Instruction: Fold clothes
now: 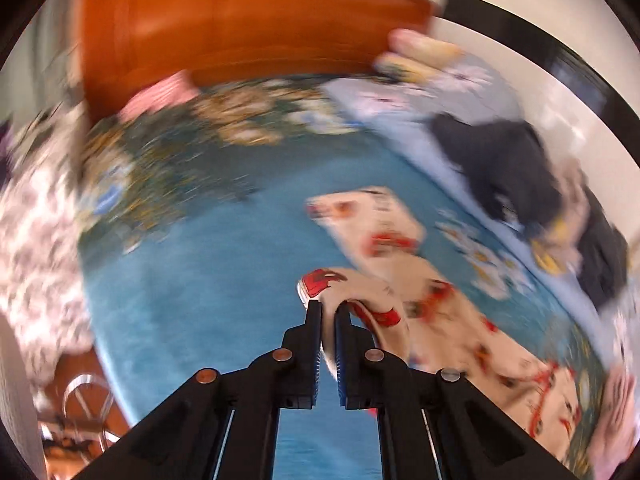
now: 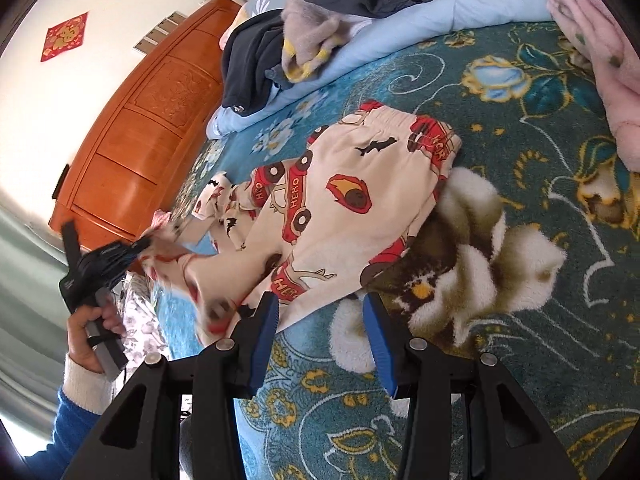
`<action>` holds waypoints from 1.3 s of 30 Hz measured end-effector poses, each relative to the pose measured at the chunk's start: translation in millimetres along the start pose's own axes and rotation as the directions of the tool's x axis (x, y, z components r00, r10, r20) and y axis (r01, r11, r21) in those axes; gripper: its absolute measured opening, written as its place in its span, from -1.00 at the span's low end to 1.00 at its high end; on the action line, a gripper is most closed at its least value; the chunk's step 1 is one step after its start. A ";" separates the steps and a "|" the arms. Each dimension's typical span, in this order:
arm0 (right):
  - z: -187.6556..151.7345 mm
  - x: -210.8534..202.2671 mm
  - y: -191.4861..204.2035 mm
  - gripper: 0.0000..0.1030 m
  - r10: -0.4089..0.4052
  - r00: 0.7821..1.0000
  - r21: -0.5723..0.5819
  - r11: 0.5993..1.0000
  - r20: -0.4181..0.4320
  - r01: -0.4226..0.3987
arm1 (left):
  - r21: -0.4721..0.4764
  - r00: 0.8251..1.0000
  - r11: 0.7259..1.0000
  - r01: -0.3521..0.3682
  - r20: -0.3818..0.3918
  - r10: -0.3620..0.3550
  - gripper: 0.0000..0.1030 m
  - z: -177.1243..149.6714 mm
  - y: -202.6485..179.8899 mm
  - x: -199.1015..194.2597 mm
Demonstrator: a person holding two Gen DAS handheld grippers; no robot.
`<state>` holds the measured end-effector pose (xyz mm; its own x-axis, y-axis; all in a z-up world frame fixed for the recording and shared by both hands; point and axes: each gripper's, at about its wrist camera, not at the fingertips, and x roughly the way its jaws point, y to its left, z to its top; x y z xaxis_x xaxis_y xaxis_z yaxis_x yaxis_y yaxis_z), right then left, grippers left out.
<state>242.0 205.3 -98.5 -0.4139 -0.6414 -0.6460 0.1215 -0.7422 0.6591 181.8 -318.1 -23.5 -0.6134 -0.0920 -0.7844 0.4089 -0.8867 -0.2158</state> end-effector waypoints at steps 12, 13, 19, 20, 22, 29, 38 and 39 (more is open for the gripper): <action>87.0 48.4 51.0 -0.13 -0.104 0.994 -0.032 0.994 0.014 0.104 | -0.106 0.996 0.994 0.008 -0.082 -0.016 -0.87 -20.2 62.8 24.3; 98.1 57.2 52.1 -0.13 -0.129 0.992 -0.011 0.992 0.001 0.129 | -0.107 0.996 0.994 0.015 -0.084 -0.024 -0.87 -19.9 62.7 24.9; 138.0 110.8 44.8 -0.13 -0.310 0.947 0.138 0.938 -0.086 0.319 | -0.093 0.993 0.994 0.059 -0.092 -0.067 -0.87 -11.3 62.9 28.2; 139.4 116.8 43.7 -0.13 -0.342 0.934 0.145 0.924 -0.101 0.354 | -0.089 0.993 0.994 0.065 -0.095 -0.073 -0.87 -9.8 63.3 28.8; 139.9 128.4 41.9 -0.13 -0.390 0.911 0.153 0.900 -0.134 0.408 | -0.083 0.992 0.994 0.076 -0.099 -0.084 -0.87 -7.8 64.3 29.9; 133.1 111.9 43.2 -0.88 -0.410 0.907 0.157 0.893 -0.100 0.421 | -0.083 0.985 0.989 0.126 -0.107 -0.135 -0.87 2.8 68.3 28.8; 123.2 74.0 43.8 -0.96 -0.372 0.927 0.179 0.911 -0.035 0.372 | -0.083 0.981 0.984 0.157 -0.101 -0.165 -0.87 12.1 64.4 23.6; 122.6 67.2 43.9 -0.96 -0.362 0.932 0.183 0.915 -0.020 0.359 | -0.086 0.981 0.984 0.156 -0.105 -0.165 -0.87 14.8 63.9 23.7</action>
